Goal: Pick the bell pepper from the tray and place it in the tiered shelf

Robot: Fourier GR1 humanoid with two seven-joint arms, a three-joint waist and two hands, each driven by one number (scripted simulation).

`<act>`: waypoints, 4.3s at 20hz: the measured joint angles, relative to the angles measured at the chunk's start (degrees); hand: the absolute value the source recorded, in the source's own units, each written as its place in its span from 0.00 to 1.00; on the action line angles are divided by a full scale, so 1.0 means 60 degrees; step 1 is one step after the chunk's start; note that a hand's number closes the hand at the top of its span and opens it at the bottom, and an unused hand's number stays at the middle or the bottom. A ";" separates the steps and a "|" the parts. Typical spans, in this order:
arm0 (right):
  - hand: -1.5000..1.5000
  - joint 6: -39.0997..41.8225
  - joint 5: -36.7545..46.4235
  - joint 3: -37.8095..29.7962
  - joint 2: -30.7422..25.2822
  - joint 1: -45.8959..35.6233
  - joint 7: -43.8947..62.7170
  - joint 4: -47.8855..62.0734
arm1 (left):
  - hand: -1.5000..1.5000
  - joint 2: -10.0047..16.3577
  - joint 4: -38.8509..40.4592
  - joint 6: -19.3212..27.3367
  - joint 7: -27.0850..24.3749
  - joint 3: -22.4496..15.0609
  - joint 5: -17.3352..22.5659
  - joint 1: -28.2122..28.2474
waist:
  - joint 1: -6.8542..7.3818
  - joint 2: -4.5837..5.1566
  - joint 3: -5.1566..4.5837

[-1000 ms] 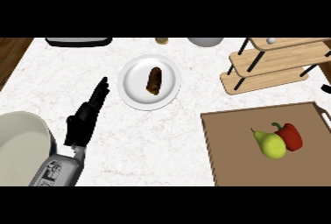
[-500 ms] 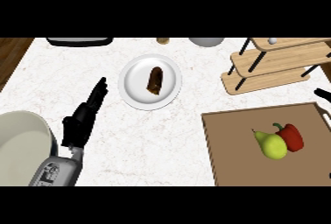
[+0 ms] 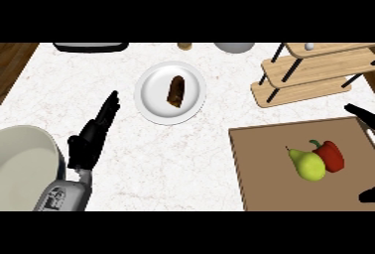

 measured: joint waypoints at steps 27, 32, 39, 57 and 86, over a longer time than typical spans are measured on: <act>0.00 -0.0018 0.3706 -0.0165 0.1938 -0.0630 -0.1466 0.2053 | 0.50 -0.0709 -0.0392 -0.0523 0.0685 0.0649 -0.0787 -0.0272 | 0.0011 0.0004 0.0002; 0.00 -0.0099 0.4030 -0.0297 0.2012 -0.0874 -0.2006 0.2781 | 0.50 -0.0770 -0.0049 -0.0604 0.0545 0.0812 -0.0906 -0.0500 | 0.0008 0.0006 0.0000; 0.00 -0.0106 0.4503 -0.0322 0.2293 -0.0884 -0.2247 0.3017 | 0.50 -0.0838 -0.0422 -0.0763 0.0434 0.0846 -0.1011 -0.0025 | 0.0016 0.0001 -0.0002; 1.00 -0.1066 0.6204 0.1116 0.3748 -0.0020 -0.2109 0.1729 | 0.50 -0.1154 -0.0101 -0.0623 0.0269 0.0896 -0.1350 -0.0126 | -0.0079 -0.0045 -0.0050; 1.00 -0.1483 0.4784 0.3012 0.6732 -0.0976 0.4720 -0.5453 | 0.50 -0.1142 -0.0273 -0.0762 0.0380 0.0944 -0.1309 -0.0092 | -0.0033 -0.0032 -0.0013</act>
